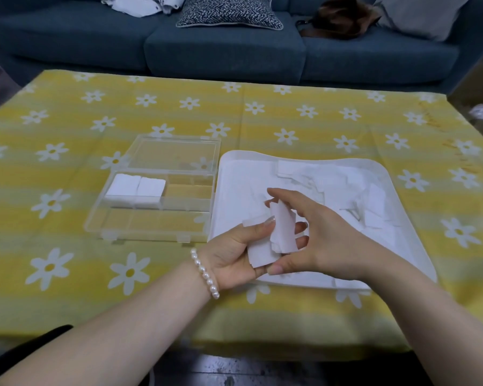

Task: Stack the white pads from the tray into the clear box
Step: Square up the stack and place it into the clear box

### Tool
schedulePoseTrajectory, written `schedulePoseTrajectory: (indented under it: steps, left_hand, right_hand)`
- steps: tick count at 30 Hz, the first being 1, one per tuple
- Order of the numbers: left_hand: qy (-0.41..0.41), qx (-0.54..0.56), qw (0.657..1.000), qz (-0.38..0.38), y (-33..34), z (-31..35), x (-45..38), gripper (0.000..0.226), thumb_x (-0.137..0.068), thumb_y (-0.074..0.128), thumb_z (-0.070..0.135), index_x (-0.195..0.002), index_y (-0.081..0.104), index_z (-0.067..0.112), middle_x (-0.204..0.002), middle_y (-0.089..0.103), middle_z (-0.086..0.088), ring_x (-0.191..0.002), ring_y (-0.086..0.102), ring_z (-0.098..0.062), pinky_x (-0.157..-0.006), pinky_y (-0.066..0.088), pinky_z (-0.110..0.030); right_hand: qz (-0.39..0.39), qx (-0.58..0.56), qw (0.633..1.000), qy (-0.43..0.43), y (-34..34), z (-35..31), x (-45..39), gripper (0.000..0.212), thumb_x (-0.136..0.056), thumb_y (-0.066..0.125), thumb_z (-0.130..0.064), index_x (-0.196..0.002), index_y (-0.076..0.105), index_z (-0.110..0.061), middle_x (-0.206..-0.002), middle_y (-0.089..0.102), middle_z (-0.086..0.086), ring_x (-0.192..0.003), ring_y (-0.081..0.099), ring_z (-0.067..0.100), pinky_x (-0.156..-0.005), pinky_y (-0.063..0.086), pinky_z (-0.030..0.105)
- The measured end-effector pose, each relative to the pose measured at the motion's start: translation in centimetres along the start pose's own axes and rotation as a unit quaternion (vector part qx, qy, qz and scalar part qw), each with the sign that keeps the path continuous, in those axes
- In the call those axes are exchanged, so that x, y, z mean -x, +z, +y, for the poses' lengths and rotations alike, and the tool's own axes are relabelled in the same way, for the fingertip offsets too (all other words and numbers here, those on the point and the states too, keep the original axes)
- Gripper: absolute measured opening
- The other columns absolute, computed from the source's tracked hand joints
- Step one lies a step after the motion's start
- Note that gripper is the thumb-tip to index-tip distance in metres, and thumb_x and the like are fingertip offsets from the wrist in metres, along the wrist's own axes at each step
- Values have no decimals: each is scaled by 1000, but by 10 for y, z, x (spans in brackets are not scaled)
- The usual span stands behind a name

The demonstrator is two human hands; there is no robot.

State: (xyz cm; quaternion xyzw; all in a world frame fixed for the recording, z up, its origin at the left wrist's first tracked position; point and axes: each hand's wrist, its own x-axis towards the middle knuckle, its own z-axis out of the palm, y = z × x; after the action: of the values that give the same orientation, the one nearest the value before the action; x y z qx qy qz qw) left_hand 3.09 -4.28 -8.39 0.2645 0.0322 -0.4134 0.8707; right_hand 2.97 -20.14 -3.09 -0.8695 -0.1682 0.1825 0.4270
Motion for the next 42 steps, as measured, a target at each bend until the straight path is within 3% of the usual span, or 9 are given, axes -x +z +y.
schedulePoseTrajectory:
  steps: [3, 7, 15, 18, 21, 29, 37, 39, 42]
  left_hand:
    - [2, 5, 1000, 3, 0, 0, -1, 69, -50, 92, 12, -113, 66, 8, -121, 60, -18, -108, 62, -33, -80, 57, -43]
    - [3, 39, 999, 3, 0, 0, 1, 86, -46, 91, 3, -123, 56, 9, -106, 67, -20, -91, 69, -35, -58, 58, -37]
    - [0, -28, 999, 16, 0, 2, 2, 57, -39, 95, 10, -93, 76, 6, -103, 71, -13, -93, 70, -29, -69, 59, -36]
    - [0, -24, 1000, 10, 3, 3, 2, 56, -41, 94, 8, -94, 75, 4, -101, 70, -15, -93, 69, -31, -70, 59, -38]
    - [3, 2, 1000, -3, 6, 4, 4, 54, -45, 91, 2, -97, 73, 2, -97, 70, -18, -89, 69, -34, -57, 58, -36]
    - [-2, -62, 998, 26, 5, 4, 4, 51, -35, 95, 11, -82, 77, 9, -86, 73, -9, -79, 72, -22, -58, 58, -28]
    - [-6, -76, 997, 18, 5, 5, 4, 49, -38, 94, 13, -83, 76, 9, -82, 72, -8, -74, 71, -21, -49, 54, -25]
    - [-9, -67, 998, 17, 4, 5, 4, 49, -39, 94, 10, -85, 76, 8, -84, 71, -10, -76, 71, -23, -52, 56, -28]
    - [-10, -88, 996, 9, 3, 5, 3, 51, -43, 93, 12, -91, 76, 11, -93, 71, -9, -87, 70, -22, -74, 59, -35]
  right_hand:
    - [10, -12, 1000, 4, 0, 0, 0, 103, -53, 90, -28, -138, 33, -40, -133, 43, -16, -110, 49, -3, -86, 52, 23]
    - [34, 52, 998, 15, 1, 1, 0, 93, -55, 85, -40, -134, 36, -41, -128, 48, -13, -103, 54, 1, -86, 49, 21]
    - [59, 161, 985, 10, 2, -10, 1, 68, -57, 80, -53, -114, 55, -25, -103, 56, -16, -100, 50, 7, -85, 43, 24]
    - [52, 155, 986, 19, 2, -7, 0, 84, -52, 82, -54, -125, 50, -28, -112, 55, -12, -103, 52, 8, -89, 45, 26]
    - [41, 136, 990, 23, 5, -1, -2, 104, -47, 81, -58, -135, 30, -41, -119, 52, -4, -99, 58, 10, -88, 51, 33]
    - [30, 184, 982, -10, 9, -4, -3, 71, -64, 77, -43, -125, 43, -31, -99, 44, -20, -99, 45, 8, -89, 44, 32]
    - [21, 184, 983, -6, 11, -5, -3, 81, -62, 78, -49, -130, 37, -34, -115, 49, -14, -105, 47, 10, -90, 43, 31]
    - [19, 182, 983, -5, 12, -2, -4, 85, -59, 79, -53, -131, 36, -36, -120, 49, -15, -107, 46, 9, -92, 43, 30]
    - [-6, 101, 995, 22, 9, -1, -2, 99, -47, 79, -61, -132, 31, -45, -126, 45, -19, -113, 46, 2, -94, 42, 23]
